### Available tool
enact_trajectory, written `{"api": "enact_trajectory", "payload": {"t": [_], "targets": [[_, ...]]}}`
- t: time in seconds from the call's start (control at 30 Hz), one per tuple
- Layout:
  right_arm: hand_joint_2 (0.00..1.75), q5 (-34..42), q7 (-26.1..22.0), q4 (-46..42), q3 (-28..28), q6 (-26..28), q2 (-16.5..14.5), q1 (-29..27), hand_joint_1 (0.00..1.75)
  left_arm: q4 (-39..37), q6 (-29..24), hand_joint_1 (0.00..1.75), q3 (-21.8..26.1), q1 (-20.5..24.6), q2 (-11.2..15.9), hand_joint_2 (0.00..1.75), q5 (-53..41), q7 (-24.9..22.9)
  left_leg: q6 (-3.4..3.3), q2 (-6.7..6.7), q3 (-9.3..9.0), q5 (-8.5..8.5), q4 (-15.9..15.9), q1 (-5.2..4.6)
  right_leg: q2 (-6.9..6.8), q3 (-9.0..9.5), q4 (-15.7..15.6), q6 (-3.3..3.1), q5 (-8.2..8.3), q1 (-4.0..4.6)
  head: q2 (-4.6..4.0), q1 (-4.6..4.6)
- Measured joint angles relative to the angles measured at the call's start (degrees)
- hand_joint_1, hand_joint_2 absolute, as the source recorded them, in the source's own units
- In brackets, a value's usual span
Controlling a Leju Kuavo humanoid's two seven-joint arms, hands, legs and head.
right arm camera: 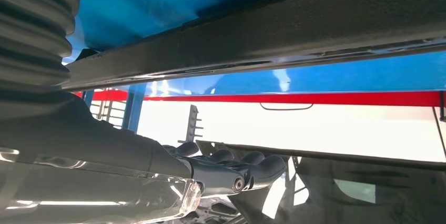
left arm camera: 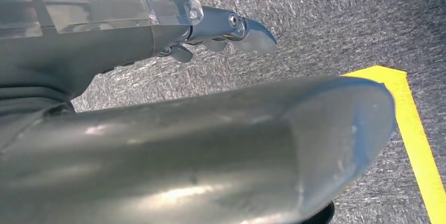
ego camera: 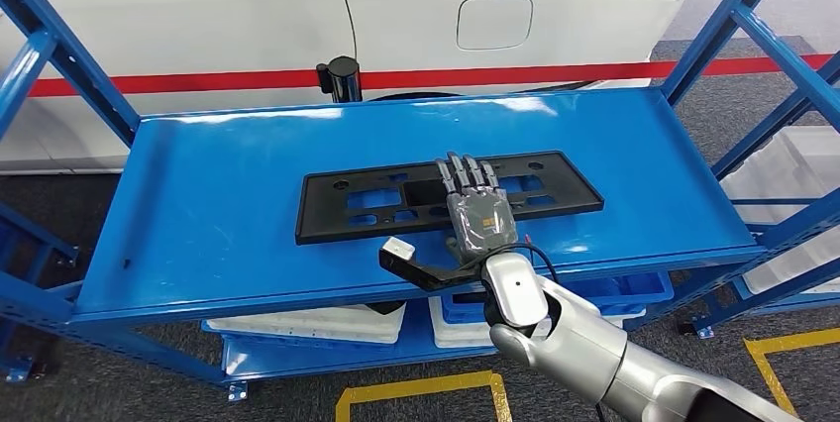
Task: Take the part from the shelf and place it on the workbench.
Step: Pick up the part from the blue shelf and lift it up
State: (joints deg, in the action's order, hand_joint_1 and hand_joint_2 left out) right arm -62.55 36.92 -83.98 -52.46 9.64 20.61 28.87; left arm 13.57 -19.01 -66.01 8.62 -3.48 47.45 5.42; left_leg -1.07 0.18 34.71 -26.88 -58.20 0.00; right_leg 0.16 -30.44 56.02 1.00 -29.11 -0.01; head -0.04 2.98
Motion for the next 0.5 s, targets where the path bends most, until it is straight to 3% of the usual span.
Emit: {"api": "enact_trajectory", "payload": {"t": [0.47,0.5], "targets": [[1.75,1.12,-1.68,1.57,-0.05,0.16,-1.41,0.08,0.0,0.0,-0.02,0.0,-0.01,0.01,0.0,0.0,-0.3,0.4,0.0,0.04,-0.01,0.0,0.0,0.0,0.0,0.0,0.0,0.0,0.0,0.0,0.0,0.01],[1.75,1.25,-1.78,1.72,-0.05,0.24,-1.59,0.1,0.07,0.0,-0.02,0.0,-0.01,0.01,0.0,0.0,-0.37,0.45,0.0,0.05,-0.01,0.0,0.0,0.0,0.0,0.0,0.0,0.0,0.0,0.0,0.0,0.01]]}}
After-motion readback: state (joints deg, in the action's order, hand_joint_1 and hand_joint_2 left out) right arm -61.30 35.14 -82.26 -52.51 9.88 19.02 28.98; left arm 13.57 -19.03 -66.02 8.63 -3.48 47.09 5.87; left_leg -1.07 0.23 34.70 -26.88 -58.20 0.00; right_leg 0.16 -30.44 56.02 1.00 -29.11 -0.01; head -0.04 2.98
